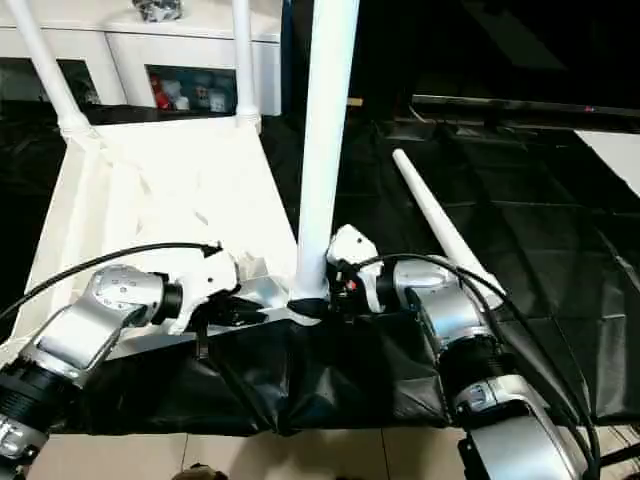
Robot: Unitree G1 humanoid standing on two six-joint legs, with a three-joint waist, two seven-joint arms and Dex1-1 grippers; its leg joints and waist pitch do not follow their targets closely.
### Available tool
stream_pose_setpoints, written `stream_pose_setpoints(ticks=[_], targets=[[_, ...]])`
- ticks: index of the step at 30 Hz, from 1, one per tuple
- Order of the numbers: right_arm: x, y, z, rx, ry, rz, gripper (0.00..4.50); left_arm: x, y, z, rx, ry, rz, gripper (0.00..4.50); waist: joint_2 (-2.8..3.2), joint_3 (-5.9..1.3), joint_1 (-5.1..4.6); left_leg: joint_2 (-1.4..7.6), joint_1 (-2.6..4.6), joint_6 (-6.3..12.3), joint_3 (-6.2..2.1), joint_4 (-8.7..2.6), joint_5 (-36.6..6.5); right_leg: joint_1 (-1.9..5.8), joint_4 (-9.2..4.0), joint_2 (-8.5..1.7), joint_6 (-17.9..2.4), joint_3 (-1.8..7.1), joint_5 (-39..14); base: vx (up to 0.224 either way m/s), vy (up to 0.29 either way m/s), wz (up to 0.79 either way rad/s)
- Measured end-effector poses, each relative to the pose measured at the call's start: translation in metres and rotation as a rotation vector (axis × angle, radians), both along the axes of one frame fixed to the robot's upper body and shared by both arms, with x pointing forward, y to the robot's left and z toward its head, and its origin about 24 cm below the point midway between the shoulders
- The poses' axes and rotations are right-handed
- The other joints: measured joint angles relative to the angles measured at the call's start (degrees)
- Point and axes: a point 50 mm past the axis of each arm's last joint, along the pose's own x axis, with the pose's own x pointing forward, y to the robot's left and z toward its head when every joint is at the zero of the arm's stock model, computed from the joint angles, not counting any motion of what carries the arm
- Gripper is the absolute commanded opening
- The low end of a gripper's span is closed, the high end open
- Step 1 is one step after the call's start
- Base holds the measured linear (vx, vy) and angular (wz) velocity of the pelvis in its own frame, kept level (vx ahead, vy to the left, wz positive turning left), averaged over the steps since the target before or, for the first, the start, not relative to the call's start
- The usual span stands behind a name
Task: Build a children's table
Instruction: Rotate leg to tighten
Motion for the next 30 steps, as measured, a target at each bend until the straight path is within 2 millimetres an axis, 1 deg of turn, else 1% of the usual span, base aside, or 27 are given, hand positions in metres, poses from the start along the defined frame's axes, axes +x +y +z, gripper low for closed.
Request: stream_pose_setpoints(ticks=[2, 7, 11, 15, 17, 18, 19, 20, 21, 22, 23, 24, 25, 26, 27, 28, 29, 30], targets=[[0.000, 0.001, 0.000, 0.001, 0.001, -0.003, 2.82, 0.000, 0.000, 0.000, 0.001, 0.000, 0.001, 0.00, 0.00, 0.00, -0.06, 0.00, 0.00, 0.00, 0.00, 0.00, 0.00, 0.01, 0.00, 0.00, 0.00, 0.00, 0.00, 0.000, 0.000, 0.00], [-0.001, 0.002, -0.002, 0.010, 0.010, -0.015, 2.75, 0.000, -0.002, -0.001, -0.007, -0.003, 0.009, 0.00, -0.02, -0.02, -0.10, 0.00, 0.04, 0.00, -0.03, 0.00, 0.00, 0.04, 0.00, 0.00, 0.00, -0.01, 0.00, 0.000, 0.000, 0.00], [-0.002, 0.003, -0.007, 0.040, 0.022, -0.063, 2.74, 0.001, -0.005, -0.003, -0.020, -0.001, 0.038, 0.00, -0.04, -0.03, -0.13, -0.01, 0.15, 0.00, -0.04, 0.04, 0.00, 0.22, 0.00, 0.00, 0.01, -0.01, -0.01, 0.000, 0.000, 0.00], [0.005, 0.009, -0.015, 0.080, 0.020, -0.256, 2.73, 0.009, -0.012, -0.009, -0.043, -0.012, 0.167, 0.00, -0.04, -0.03, -0.88, -0.01, 0.69, 0.00, -0.12, 0.09, 0.00, 0.61, -0.15, -0.02, 0.06, -0.14, -0.04, 0.000, 0.000, 0.00], [0.011, 0.014, -0.019, 0.105, 0.031, -0.387, 2.73, 0.015, -0.021, -0.011, -0.046, -0.021, 0.236, 0.00, 0.03, -0.01, -1.44, 0.00, 0.92, 0.00, -0.35, 0.06, -0.01, 0.96, -0.57, -0.03, 0.08, -0.55, -0.05, 0.000, 0.000, 0.00], [0.016, 0.017, -0.020, 0.117, 0.035, -0.475, 2.73, 0.020, -0.027, -0.012, -0.046, -0.027, 0.289, 0.00, 0.10, 0.03, -2.07, 0.00, 0.92, 0.00, -0.46, 0.10, -0.01, 1.05, -0.81, -0.07, 0.08, -0.83, -0.05, 0.000, 0.000, 0.00], [0.019, 0.019, -0.021, 0.127, 0.037, -0.540, 2.73, 0.023, -0.032, -0.013, -0.053, -0.029, 0.328, 0.00, 0.25, 0.05, -2.41, 0.04, 0.92, 0.00, -0.57, 0.09, -0.01, 1.17, -1.18, -0.11, 0.08, -1.18, -0.05, 0.000, 0.000, 0.00], [0.022, 0.022, -0.022, 0.138, 0.042, -0.602, 2.73, 0.025, -0.037, -0.014, -0.055, -0.031, 0.361, 0.00, 0.60, 0.12, -2.94, 0.15, 0.92, 0.01, -0.93, 0.10, -0.02, 1.58, -1.86, -0.24, 0.08, -2.07, -0.05, 0.000, 0.000, 0.00], [0.025, 0.027, -0.023, 0.144, 0.042, -0.672, 2.73, 0.028, -0.042, -0.016, -0.056, -0.033, 0.401, 0.00, 1.11, 0.20, -3.61, 0.41, 0.98, 0.01, -1.40, 0.04, -0.03, 2.18, -2.69, -0.20, 0.07, -2.95, -0.06, 0.000, 0.000, 0.00], [0.027, 0.030, -0.022, 0.143, 0.037, -0.697, 2.73, 0.028, -0.044, -0.016, -0.055, -0.040, 0.416, 0.00, 1.41, 0.37, -3.81, 0.56, 0.97, 0.00, -1.54, 0.06, -0.03, 2.36, -2.58, -0.22, 0.13, -3.20, -0.35, 0.000, 0.000, 0.00], [0.027, 0.031, -0.024, 0.142, 0.036, -0.729, 2.73, 0.029, -0.047, -0.017, -0.053, -0.043, 0.433, 0.00, 1.46, 0.47, -3.58, 0.57, 0.95, 0.00, -1.43, 0.10, -0.03, 2.30, -0.42, -0.19, -0.09, -2.62, -1.65, -0.076, 0.019, -0.10], [0.027, 0.032, -0.025, 0.139, 0.036, -0.740, 2.73, 0.029, -0.048, -0.018, -0.052, -0.042, 0.438, 0.00, 0.85, 0.47, -3.26, 0.46, 1.41, -0.01, -0.28, 0.05, -0.03, 2.13, 2.73, -0.17, -1.09, -0.98, -3.25, -0.033, -0.057, 0.09], [0.028, 0.033, -0.024, 0.140, 0.029, -0.745, 2.73, 0.030, -0.048, -0.018, -0.051, -0.048, 0.442, 0.00, -0.22, 0.37, -2.98, 0.24, 2.16, -0.06, 0.78, 0.13, -0.04, 1.74, 3.89, -0.33, -0.18, 0.68, -3.44, -0.033, -0.057, 0.09], [0.028, 0.034, -0.025, 0.142, 0.025, -0.749, 3.07, 0.030, -0.047, -0.017, -0.050, -0.053, 0.444, 0.00, -0.60, 0.53, -2.66, -0.22, 2.47, -0.60, 0.87, 0.65, -0.55, 1.02, 3.96, -0.18, 0.26, 1.21, -3.38, 0.080, -0.100, 0.11], [0.029, 0.035, -0.023, 0.146, 0.014, -0.748, 3.42, 0.031, -0.047, -0.017, -0.051, -0.064, 0.442, 0.00, -0.42, 0.32, -1.87, -0.24, 2.28, -0.29, 0.15, 1.95, -2.75, 0.94, 3.88, -0.29, 0.25, 0.77, -3.39, 0.127, -0.047, -0.25], [0.030, 0.036, -0.021, 0.152, 0.005, -0.746, 3.42, 0.031, -0.046, -0.015, -0.055, -0.076, 0.437, 0.00, 0.03, 0.09, -1.54, -0.53, 1.86, -0.32, -0.88, 2.07, -2.81, 0.57, 3.57, -0.29, 0.25, -0.15, -3.38, 0.127, -0.047, -0.25], [0.030, 0.036, -0.020, 0.161, 0.007, -0.743, 3.42, 0.031, -0.047, -0.014, -0.056, -0.082, 0.434, 0.00, 0.16, -0.06, -1.30, -0.68, 1.61, -1.41, -1.82, 1.47, -2.13, 0.42, 3.13, -0.03, 0.22, -0.57, -3.35, 0.092, -0.017, -0.28], [0.030, 0.037, -0.020, 0.168, 0.008, -0.730, 3.55, 0.031, -0.046, -0.014, -0.054, -0.083, 0.434, 0.00, 0.15, -0.25, -1.40, -0.56, 1.55, -1.70, -1.98, 1.00, -1.76, 0.40, 2.65, 0.18, -0.35, -0.57, -2.92, 0.000, 0.000, 0.00]])
